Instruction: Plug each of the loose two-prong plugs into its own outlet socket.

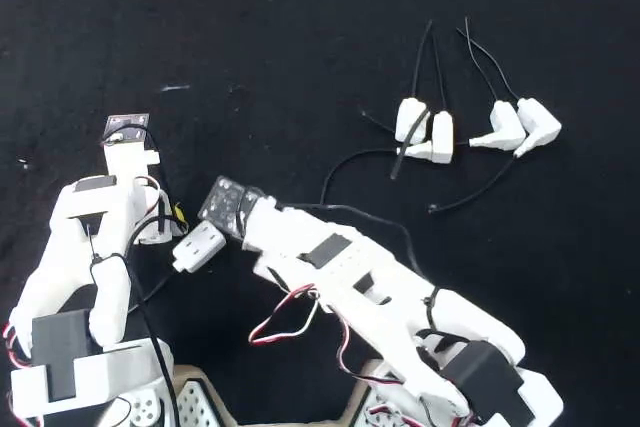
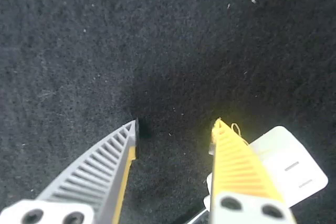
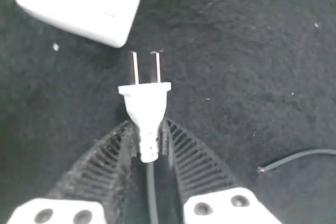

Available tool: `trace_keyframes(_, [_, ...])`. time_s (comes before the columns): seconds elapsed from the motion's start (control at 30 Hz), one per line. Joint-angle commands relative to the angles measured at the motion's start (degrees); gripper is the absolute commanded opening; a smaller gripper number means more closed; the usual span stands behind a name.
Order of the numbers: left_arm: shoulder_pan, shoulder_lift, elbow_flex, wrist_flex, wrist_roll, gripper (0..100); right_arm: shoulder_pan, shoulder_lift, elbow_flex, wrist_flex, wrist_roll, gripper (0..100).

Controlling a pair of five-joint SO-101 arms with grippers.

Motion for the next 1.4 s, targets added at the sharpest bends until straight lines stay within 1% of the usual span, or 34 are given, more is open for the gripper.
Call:
trace_keyframes(0.0, [-0.3, 0.2, 0.7, -0.2, 0.2, 23, 1.2, 0.0, -3.5, 1.6, -4.9, 1.1])
trace_keyframes(0.17, [-0.3, 0.2, 0.7, -0.2, 0.2, 23, 0.1, 0.0, -4.9, 13.4, -5.2, 1.1])
trace_keyframes(0.27, [-0.3, 0.2, 0.6, -0.2, 0.2, 23, -1.2, 0.6, -5.3, 14.8, -5.2, 1.8])
trace_keyframes(0.3, [-0.3, 0.2, 0.6, -0.2, 0.2, 23, -1.2, 0.6, -5.5, 14.9, -5.3, 3.4])
trace_keyframes(0.43, [-0.3, 0.2, 0.6, -0.2, 0.2, 23, 0.3, 0.6, -6.6, 14.3, -5.2, 16.7])
trace_keyframes(0.47, [-0.3, 0.2, 0.6, -0.2, 0.2, 23, 1.0, 0.6, -7.3, 14.3, -5.2, 17.4])
trace_keyframes(0.53, [-0.3, 0.2, 0.6, -0.2, 0.2, 23, 2.9, 0.6, -8.8, 14.2, -4.3, 16.1])
trace_keyframes(0.63, [-0.3, 0.2, 0.6, -0.2, 0.2, 23, 6.1, 0.6, -9.5, 11.2, -0.4, 14.8])
trace_keyframes(0.73, [-0.3, 0.2, 0.6, -0.2, 0.2, 23, 7.3, 0.6, -9.5, 9.1, 0.4, 14.9])
trace_keyframes(0.8, [-0.3, 0.2, 0.6, -0.2, 0.2, 23, 7.0, 0.6, -9.4, 9.3, 0.0, 14.9])
trace_keyframes(0.97, [-0.3, 0.2, 0.6, -0.2, 0.2, 23, 2.5, 0.4, -7.9, 12.0, 0.0, 14.9])
trace_keyframes(1.23, [-0.3, 0.2, 0.6, -0.2, 0.2, 23, 1.8, 0.6, -7.8, 12.4, 0.5, 14.9])
trace_keyframes(1.27, [-0.3, 0.2, 0.6, -0.2, 0.2, 23, 1.5, 0.6, -7.5, 12.4, 1.1, 14.9])
trace_keyframes(1.37, [-0.3, 0.2, 0.6, -0.2, 0.2, 23, 0.2, 0.6, -5.6, 12.0, 7.1, 14.8])
